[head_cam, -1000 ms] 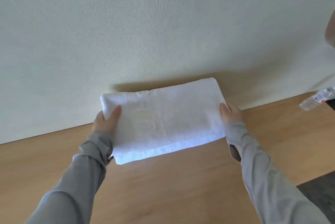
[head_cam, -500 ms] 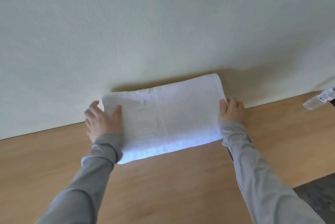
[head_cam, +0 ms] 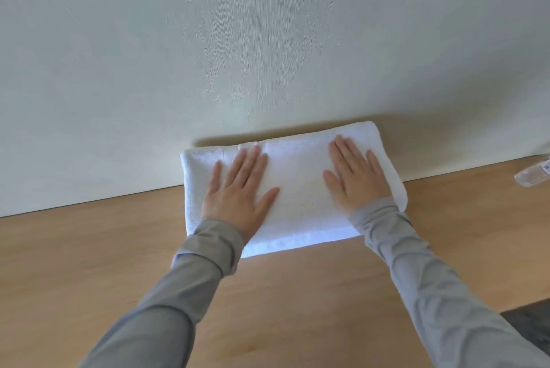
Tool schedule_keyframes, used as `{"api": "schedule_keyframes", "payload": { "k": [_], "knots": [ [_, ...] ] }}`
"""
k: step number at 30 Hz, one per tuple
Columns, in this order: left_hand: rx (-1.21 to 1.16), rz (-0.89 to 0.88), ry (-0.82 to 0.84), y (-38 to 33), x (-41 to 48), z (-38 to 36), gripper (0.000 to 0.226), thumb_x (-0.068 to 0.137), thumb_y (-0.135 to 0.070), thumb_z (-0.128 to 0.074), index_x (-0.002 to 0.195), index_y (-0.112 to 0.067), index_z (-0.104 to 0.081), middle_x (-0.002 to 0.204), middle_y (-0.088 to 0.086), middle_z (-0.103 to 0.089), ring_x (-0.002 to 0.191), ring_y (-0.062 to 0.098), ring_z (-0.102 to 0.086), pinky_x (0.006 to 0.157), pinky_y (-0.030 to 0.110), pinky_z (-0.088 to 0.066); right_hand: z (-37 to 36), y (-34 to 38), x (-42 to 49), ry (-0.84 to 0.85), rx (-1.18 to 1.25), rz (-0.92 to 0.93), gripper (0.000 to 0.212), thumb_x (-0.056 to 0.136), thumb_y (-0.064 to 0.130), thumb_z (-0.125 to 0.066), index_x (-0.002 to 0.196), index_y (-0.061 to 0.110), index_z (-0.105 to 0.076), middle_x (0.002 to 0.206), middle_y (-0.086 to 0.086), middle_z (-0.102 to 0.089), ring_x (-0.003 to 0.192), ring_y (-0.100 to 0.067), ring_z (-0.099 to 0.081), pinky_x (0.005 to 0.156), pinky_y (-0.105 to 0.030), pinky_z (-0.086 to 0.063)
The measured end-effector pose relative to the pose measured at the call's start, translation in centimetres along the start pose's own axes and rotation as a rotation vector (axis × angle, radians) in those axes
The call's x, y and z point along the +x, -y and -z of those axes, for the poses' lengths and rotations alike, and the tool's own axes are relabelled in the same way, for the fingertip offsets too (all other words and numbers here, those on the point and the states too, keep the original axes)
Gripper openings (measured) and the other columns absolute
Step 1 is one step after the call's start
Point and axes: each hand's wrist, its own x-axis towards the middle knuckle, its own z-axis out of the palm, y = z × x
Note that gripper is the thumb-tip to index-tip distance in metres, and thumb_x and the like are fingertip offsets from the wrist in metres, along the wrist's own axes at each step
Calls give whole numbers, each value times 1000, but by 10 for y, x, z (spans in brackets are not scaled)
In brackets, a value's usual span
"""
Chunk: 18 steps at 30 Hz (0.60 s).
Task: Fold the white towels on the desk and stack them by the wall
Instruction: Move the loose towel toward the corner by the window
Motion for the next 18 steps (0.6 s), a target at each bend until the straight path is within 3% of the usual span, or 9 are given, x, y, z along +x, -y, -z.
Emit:
{"api": "schedule_keyframes", "payload": {
  "k": [9, 13, 18],
  "knots": [
    [-38, -25, 50, 1, 5, 1, 65, 91, -58, -2, 147, -32, 16, 153, -16, 25, 138, 4, 27, 117, 42, 11, 1, 5, 1, 44, -10, -42, 60, 95, 47, -7, 149, 22, 0, 157, 10, 8, 143, -3, 11, 117, -34, 7],
    [-19, -77, 70, 10, -1, 21, 62, 97, -52, -15, 150, -28, 7, 156, -12, 19, 143, 8, 17, 118, 39, 7, 25, 16, 0, 54, 52, -50, 57, 99, 40, -20, 150, 17, -8, 159, 3, 1, 145, -10, 2, 118, -35, 0],
    [35, 87, -19, 37, -26, 57, 66, 97, -52, -13, 147, -22, 17, 157, -4, 19, 145, 13, 12, 119, 38, 0, 78, 56, 1, -51, 62, 55, 56, 100, 37, -25, 148, 12, -14, 158, -4, -12, 145, -16, -7, 118, -37, -6]
  ]
}}
